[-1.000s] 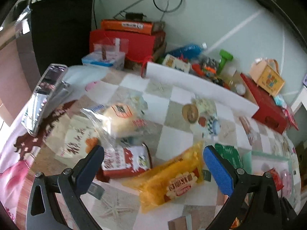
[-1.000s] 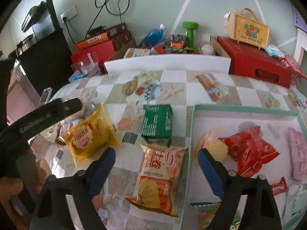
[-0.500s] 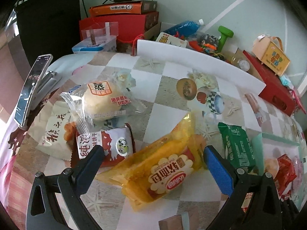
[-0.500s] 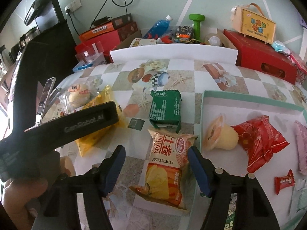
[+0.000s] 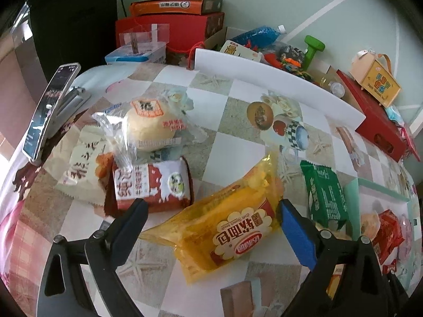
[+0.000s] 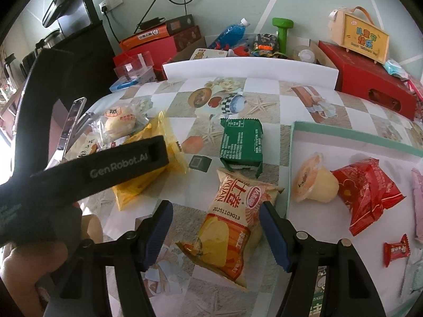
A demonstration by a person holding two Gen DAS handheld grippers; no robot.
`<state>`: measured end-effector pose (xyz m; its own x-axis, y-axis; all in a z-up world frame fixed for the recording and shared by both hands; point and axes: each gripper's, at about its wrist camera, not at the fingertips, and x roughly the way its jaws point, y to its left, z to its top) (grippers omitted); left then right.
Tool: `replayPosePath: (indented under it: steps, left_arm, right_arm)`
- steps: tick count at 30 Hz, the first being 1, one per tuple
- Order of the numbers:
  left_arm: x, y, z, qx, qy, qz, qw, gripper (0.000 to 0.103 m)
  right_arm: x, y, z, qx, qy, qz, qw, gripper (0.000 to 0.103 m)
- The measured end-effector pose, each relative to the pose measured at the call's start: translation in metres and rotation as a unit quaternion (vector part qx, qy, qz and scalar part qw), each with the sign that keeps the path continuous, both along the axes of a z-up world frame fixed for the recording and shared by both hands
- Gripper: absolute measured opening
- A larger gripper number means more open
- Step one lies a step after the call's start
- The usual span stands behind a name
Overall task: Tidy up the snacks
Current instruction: 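Lower the left tool to the yellow bread pack while the right tool approaches the orange-yellow pack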
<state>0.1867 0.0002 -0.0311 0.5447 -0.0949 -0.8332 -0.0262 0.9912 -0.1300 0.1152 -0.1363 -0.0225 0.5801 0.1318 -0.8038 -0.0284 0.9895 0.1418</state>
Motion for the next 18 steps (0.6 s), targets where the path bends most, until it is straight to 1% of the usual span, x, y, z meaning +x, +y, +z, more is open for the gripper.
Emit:
replayPosePath:
  steps: [5, 8, 11, 14, 18]
  left_arm:
    - [-0.018, 0.017, -0.006, -0.027, 0.010, 0.027, 0.9992, 0.097]
    - [-0.028, 0.034, -0.016, -0.039, 0.032, 0.049, 0.9975, 0.097]
    - [-0.037, 0.047, -0.017, -0.035, 0.033, 0.072, 0.9963, 0.097]
    - [-0.045, 0.057, -0.018, -0.046, 0.032, 0.094, 0.9940, 0.097]
    - [-0.046, 0.064, -0.015, -0.067, 0.033, 0.099, 0.9922, 0.097]
  right_arm:
    - [-0.002, -0.002, 0.001, 0.005, 0.001, 0.002, 1.000, 0.071]
    - [-0.004, -0.003, 0.002, 0.005, 0.001, 0.003, 1.000, 0.071]
    - [-0.006, -0.001, 0.002, 0.003, 0.003, 0.003, 1.000, 0.071]
    - [-0.007, 0.004, 0.001, 0.002, 0.005, 0.011, 1.000, 0.071]
    - [-0.009, 0.015, 0.000, 0.002, 0.006, 0.037, 0.999, 0.070]
